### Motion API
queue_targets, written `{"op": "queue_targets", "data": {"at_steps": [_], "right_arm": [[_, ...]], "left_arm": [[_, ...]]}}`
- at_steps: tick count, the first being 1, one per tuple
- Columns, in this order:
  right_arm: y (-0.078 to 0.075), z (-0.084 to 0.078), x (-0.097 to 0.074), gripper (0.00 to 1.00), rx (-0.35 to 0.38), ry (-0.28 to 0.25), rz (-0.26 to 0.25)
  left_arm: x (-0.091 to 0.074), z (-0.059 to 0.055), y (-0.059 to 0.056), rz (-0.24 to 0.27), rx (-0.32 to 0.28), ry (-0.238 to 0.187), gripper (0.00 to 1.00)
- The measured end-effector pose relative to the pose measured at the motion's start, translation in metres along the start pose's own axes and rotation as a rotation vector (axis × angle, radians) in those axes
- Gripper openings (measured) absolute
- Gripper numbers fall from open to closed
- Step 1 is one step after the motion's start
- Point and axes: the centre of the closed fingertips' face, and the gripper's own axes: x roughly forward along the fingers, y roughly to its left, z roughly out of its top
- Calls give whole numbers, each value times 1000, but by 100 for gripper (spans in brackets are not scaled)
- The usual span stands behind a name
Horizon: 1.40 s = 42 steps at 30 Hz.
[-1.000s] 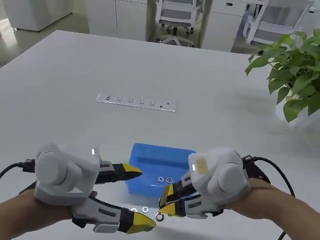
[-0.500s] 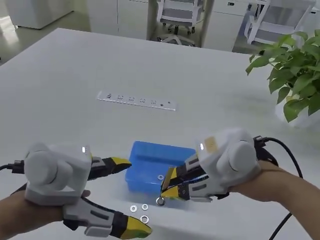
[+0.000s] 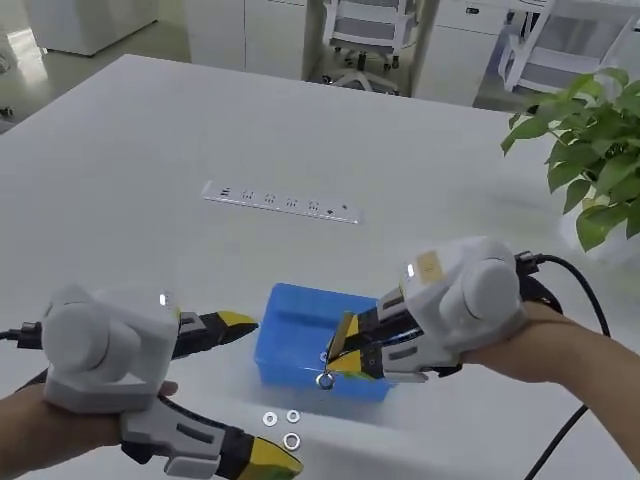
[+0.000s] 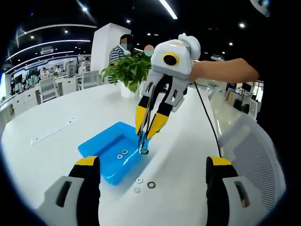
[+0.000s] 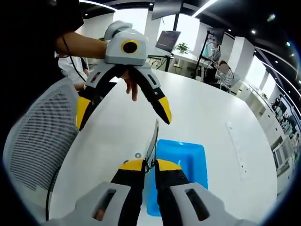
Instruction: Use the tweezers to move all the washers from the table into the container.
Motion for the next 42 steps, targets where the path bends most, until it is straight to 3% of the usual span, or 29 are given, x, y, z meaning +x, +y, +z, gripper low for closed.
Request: {"op": "queue_targets", "data": {"at_steps": [10, 22, 42], "right_arm": [[-21, -7, 7, 9, 4, 0, -38], [-42, -16, 23, 10, -1, 10, -76], [-55, -40, 57, 10, 17, 45, -79]], "left_arm": [[-3, -2, 5, 13, -8, 5, 99], [-3, -9, 4, 14, -20, 14, 99], [-2, -19, 9, 14, -39, 35, 95]]}}
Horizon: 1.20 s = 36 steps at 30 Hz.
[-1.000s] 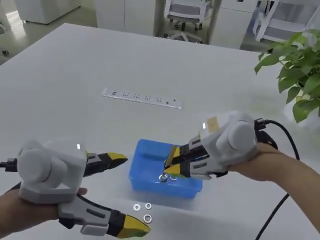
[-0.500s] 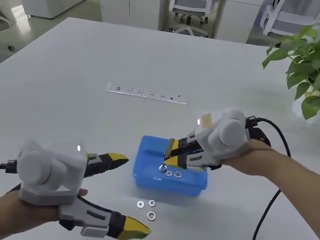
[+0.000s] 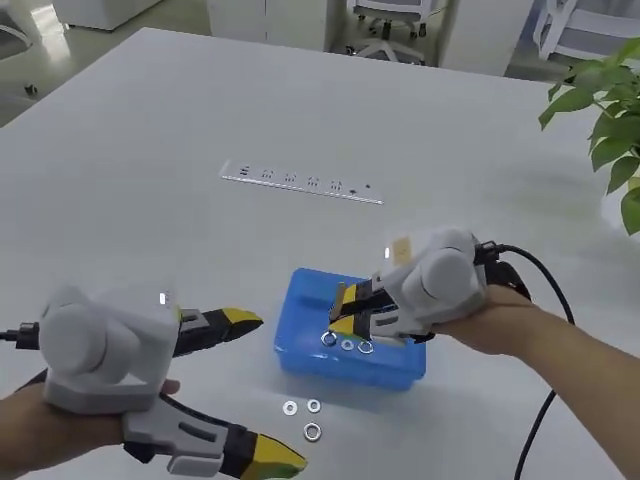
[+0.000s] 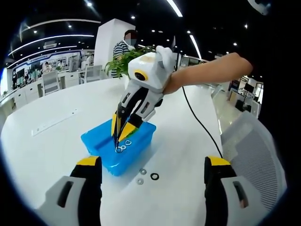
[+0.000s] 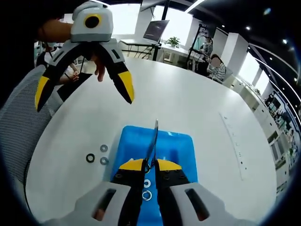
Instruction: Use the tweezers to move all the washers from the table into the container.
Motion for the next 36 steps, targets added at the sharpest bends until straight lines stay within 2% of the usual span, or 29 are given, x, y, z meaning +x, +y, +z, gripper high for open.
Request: {"op": "queue_targets", "data": {"at_steps": [7, 11, 16, 19, 24, 30, 36], "right_arm": [[-3, -6, 6, 10, 12, 5, -3], [-2, -11, 9, 10, 1, 20, 1], [-4, -11, 11, 10, 12, 11, -4], [-4, -10, 12, 10, 10, 6, -3], [-4, -10, 12, 10, 7, 6, -3], [-4, -11, 11, 10, 4, 9, -2], [-3, -11, 11, 10, -5, 12, -1]], "left_arm": [[2, 0, 6, 12, 3, -4, 91], [3, 8, 15, 29, 15, -33, 87], [7, 14, 23, 34, 35, -36, 83], [11, 16, 28, 33, 52, -31, 77], [19, 20, 37, 31, 89, -13, 60], [27, 29, 47, 29, 133, -5, 52], [34, 37, 56, 33, 180, 9, 38]]}}
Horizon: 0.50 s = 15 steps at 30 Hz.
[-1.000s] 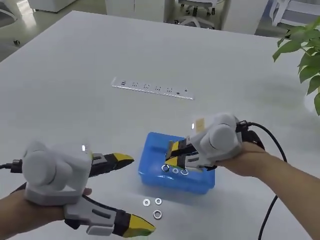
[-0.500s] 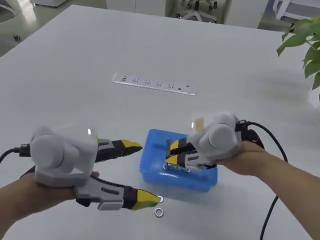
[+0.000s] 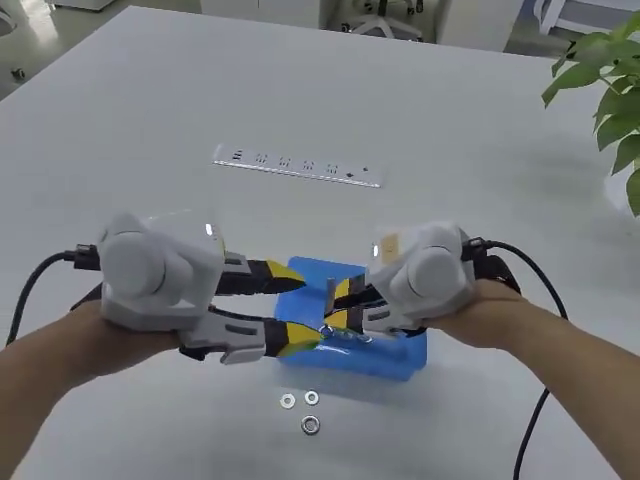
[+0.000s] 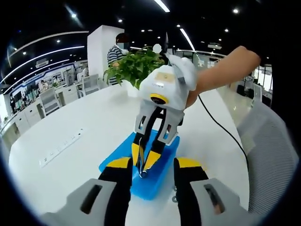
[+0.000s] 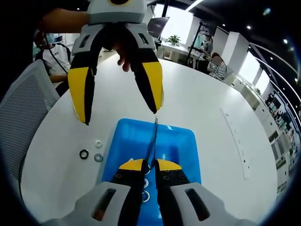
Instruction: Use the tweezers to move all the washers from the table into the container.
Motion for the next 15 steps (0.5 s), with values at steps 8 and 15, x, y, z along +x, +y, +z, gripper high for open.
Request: {"op": "queue_targets", "data": {"at_steps": [8, 15], "right_arm": [[1, 0, 0, 10, -11, 3, 4], [3, 0, 0, 10, -33, 9, 8]], "left_arm": [[13, 10, 7, -10, 82, 13, 22], [23, 12, 5, -38, 136, 40, 12]]}}
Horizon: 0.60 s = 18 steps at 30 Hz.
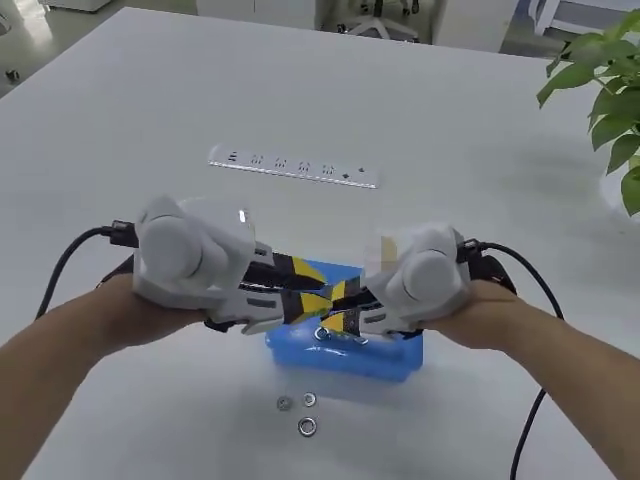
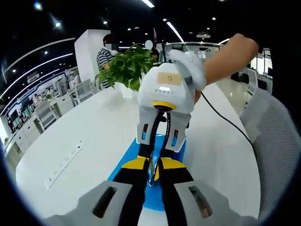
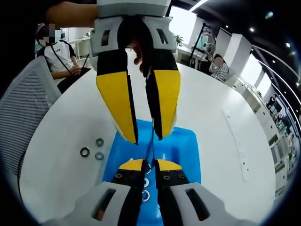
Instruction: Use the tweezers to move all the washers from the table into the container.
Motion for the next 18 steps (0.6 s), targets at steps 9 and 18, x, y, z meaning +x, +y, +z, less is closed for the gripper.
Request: {"op": "queue_targets", "data": {"at_steps": [9, 18], "right_arm": [[1, 0, 0, 11, -23, 18, 2], [2, 3, -4, 13, -28, 18, 0]], "left_arm": [[1, 1, -1, -17, 20, 7, 6], [-3, 4, 2, -9, 34, 4, 6]]}}
